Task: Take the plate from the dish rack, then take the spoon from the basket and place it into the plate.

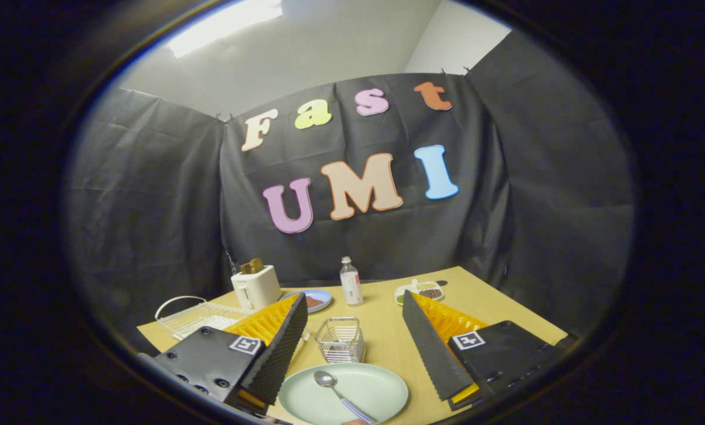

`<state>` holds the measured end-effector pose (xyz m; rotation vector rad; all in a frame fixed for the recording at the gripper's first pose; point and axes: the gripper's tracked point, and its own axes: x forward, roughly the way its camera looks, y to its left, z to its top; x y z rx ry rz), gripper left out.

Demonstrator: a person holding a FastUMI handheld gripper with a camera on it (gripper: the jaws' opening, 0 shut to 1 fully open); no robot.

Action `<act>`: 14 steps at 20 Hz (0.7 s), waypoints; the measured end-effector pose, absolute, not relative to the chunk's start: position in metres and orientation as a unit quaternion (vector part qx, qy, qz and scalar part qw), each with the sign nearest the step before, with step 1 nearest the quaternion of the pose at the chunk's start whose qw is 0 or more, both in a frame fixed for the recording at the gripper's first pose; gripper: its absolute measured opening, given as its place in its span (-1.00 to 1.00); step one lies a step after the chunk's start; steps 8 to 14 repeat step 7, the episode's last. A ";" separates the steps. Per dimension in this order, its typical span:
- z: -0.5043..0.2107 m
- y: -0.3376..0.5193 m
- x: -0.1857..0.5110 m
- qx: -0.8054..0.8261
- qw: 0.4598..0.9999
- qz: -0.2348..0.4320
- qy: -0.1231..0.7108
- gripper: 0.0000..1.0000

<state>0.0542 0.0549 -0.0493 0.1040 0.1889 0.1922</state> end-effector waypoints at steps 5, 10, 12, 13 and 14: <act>-0.029 0.056 0.035 0.065 0.990 0.105 0.065 1.00; -0.029 0.051 0.033 0.063 0.991 0.100 0.065 1.00; -0.029 0.051 0.033 0.063 0.991 0.100 0.065 1.00; -0.029 0.051 0.033 0.063 0.991 0.100 0.065 1.00; -0.029 0.051 0.033 0.063 0.991 0.100 0.065 1.00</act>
